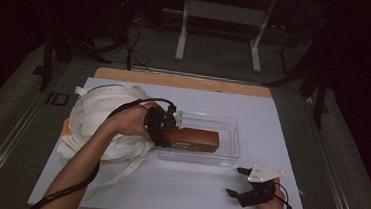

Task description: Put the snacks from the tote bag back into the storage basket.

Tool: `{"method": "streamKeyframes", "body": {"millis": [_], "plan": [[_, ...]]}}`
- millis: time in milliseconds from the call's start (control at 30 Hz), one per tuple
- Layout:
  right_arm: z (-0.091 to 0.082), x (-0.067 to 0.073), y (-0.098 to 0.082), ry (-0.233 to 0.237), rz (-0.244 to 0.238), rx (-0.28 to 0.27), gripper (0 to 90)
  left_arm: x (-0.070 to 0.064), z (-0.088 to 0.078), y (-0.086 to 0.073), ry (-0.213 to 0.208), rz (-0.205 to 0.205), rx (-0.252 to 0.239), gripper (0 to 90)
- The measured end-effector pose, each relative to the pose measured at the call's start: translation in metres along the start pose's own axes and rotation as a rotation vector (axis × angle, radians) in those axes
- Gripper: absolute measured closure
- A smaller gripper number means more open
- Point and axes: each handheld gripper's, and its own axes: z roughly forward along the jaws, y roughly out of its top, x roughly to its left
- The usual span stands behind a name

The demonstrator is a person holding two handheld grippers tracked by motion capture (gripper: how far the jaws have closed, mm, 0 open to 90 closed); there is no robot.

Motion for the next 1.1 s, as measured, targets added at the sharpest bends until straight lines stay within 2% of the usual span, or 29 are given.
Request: {"method": "streamKeyframes", "body": {"millis": [200, 500, 733, 1100], "plan": [[0.0, 0.0, 0.0, 0.0, 0.0, 0.0, 13.8, -0.001, 0.0, 0.0, -0.013, -0.013, 0.002, 42.8], [0.0, 0.0, 0.0, -0.002, -0.001, 0.001, 13.8, -0.001, 0.003, 0.004, -0.026, -0.004, 0.01, 42.7], [0.0, 0.0, 0.0, -0.002, -0.001, 0.001, 13.8, 0.0, 0.006, 0.011, -0.029, 0.01, 0.003, 42.2], [0.0, 0.0, 0.0, -0.002, -0.003, 0.003, 13.8, 0.0, 0.004, 0.018, -0.038, 0.001, -0.023, 41.5]]}}
